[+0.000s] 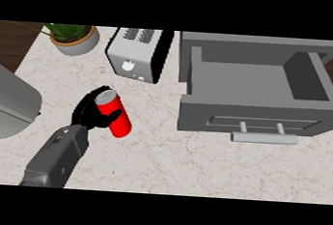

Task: Pick up the can, place it into the drawer and close the drawer

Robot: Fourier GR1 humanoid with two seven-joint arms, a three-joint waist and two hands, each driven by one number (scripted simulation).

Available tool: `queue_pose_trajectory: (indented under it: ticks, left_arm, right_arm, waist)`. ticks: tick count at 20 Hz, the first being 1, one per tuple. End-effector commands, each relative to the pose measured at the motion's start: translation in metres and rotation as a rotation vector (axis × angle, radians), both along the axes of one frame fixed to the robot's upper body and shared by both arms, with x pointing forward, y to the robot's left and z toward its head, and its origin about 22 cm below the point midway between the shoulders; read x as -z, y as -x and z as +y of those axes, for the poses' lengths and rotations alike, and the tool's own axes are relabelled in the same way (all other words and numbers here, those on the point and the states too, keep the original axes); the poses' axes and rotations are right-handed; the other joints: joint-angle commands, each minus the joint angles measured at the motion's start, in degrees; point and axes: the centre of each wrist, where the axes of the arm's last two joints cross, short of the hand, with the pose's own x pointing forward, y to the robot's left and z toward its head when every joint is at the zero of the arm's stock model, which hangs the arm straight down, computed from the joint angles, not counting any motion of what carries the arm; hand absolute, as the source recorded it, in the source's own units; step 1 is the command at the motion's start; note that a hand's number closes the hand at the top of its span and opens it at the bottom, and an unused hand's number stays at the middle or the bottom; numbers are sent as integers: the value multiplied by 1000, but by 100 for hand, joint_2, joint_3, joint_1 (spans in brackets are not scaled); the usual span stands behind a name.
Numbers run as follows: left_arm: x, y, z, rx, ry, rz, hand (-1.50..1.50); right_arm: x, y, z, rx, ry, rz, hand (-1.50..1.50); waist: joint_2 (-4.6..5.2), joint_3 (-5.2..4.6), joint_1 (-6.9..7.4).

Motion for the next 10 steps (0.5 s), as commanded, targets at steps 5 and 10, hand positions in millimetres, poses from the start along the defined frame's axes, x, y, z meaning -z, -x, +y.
queue_pose_trajectory:
  ticks: [5,10]
  left_arm:
    - [-2,7,-17,-237,29,-52,150]
    - [-28,17,-21,-235,16,-85,150]
  right_arm:
    - [2,7,1,29,-20,13,-150]
    - [9,8,0,28,-14,-1,-150]
  waist:
    - [-50,11,115]
    - [-68,16,162]
